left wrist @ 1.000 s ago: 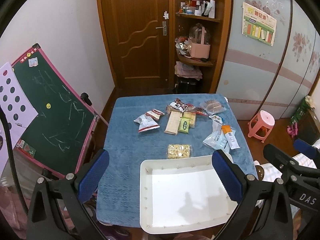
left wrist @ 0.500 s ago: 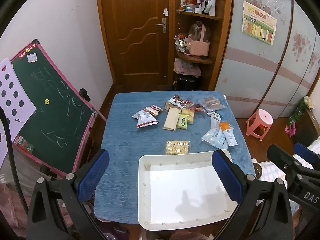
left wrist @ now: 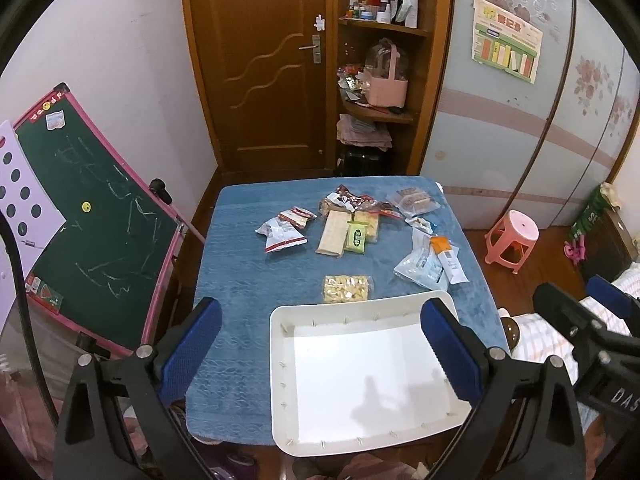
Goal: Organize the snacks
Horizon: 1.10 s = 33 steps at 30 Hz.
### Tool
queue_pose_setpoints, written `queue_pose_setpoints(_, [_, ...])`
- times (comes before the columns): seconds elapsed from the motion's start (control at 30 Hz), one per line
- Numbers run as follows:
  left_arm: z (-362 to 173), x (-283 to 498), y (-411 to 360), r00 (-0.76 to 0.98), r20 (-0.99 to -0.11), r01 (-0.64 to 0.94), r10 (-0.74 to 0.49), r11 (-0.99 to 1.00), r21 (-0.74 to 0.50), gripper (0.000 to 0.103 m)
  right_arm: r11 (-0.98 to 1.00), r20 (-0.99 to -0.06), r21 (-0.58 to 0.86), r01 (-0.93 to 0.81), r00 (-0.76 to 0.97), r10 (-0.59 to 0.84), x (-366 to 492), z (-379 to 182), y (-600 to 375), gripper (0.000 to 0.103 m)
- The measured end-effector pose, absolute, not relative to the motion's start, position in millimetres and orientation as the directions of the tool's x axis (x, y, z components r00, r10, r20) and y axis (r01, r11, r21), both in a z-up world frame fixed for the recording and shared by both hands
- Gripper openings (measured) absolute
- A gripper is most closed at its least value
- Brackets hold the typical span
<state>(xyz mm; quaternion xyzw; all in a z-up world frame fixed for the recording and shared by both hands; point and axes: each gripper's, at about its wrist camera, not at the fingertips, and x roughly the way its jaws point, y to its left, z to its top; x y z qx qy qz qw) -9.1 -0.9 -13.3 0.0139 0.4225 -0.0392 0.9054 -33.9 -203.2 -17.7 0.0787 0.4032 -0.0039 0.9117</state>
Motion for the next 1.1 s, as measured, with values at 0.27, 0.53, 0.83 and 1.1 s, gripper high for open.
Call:
queue_pose_setpoints(0.27, [-13.9,-12.2,0.8,0.625,-0.778,0.118,-0.067,0.993,0.009,0.099,0.983,-0.723,0.173,0.056,0.685,0.088,-43.1,-16.4,-196.6,0.103])
queue_pose_setpoints(0.53, [-18.0,-14.8,16.8,0.604,-0.788,0.149,-0.118,0.988,-0.034,0.099,0.984,-0.725,0.151,0.091,0.687,0.048,-56.5,-15.2,-183.1,0.103])
queue_pose_setpoints(0.83, [-26.1,-8.1,16.4,0.584,-0.790,0.211,-0.190,0.974,-0.079,0.099,0.992,-0.716,0.066,0.112,0.697,-0.031,-67.1,-8.8,-167.0,0.103])
queue_pose_setpoints(1.1, [-25.2,15.4,1.4,0.570,-0.807,0.191,-0.154,0.980,-0.053,0.099,0.997,-0.676,0.008,0.078,0.735,-0.052,-41.0,2.4,-186.3,0.103])
